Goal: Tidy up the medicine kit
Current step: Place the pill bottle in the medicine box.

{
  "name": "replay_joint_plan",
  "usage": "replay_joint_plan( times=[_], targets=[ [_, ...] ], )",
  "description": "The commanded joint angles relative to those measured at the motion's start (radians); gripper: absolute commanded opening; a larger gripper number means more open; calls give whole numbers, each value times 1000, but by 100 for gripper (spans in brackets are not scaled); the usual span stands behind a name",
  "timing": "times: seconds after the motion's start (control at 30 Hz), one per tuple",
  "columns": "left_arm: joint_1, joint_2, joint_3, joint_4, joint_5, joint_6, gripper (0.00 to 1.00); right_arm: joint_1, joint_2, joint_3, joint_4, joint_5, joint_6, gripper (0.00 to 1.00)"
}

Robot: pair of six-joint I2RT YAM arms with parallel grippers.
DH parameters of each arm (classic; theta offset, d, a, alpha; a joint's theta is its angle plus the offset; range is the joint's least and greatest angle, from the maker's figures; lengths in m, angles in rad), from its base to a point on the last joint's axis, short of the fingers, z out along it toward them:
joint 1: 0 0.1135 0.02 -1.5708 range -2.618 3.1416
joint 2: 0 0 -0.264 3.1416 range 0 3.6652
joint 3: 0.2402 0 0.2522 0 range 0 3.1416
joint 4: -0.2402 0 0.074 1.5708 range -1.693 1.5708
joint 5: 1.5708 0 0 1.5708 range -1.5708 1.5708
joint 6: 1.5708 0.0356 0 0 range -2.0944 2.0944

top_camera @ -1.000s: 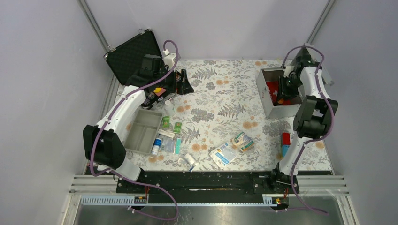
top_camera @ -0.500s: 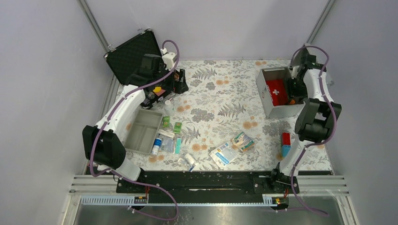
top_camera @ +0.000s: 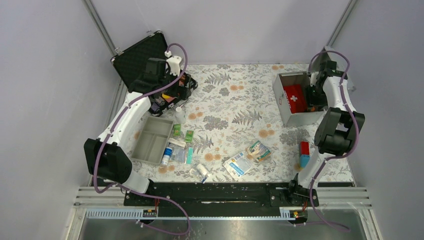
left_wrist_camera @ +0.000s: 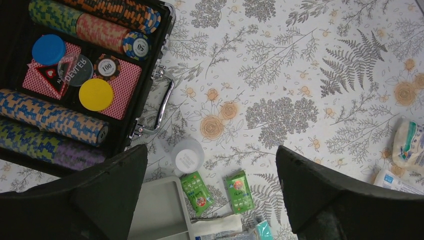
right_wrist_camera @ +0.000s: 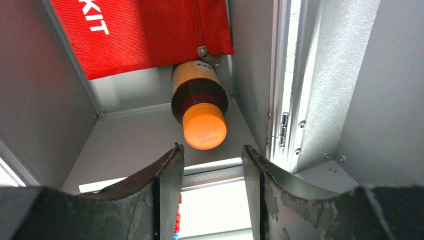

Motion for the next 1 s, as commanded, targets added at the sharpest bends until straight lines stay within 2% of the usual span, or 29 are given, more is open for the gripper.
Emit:
replay_joint_plan(
  times=[0.0, 0.1, 0.33, 0.43, 0.57, 0.8, 0.97],
  targets=[
    [2, -51, -17, 14, -6, 3, 99, 5, -15, 11, -21, -65, 7, 53],
    [2, -50, -19, 16, 13, -5, 99, 5, 8, 27, -26, -82, 6, 52],
    [2, -53, -24, 7, 21, 3, 99, 6, 53, 61, -27, -91, 11, 41],
    [3, -58, -29, -2, 4, 21, 99, 5, 61, 76, -26, -71, 7, 34],
    [11, -63, -38, -3, -8, 33, 99, 5, 65, 80, -27, -39, -3, 21],
    [20, -60, -30, -4, 3, 31, 99, 6, 29, 92, -3, 69, -55, 16],
    [23, -44, -26, 9, 26, 1, 99, 33, -7, 40, 5, 110, -101, 15]
  ],
)
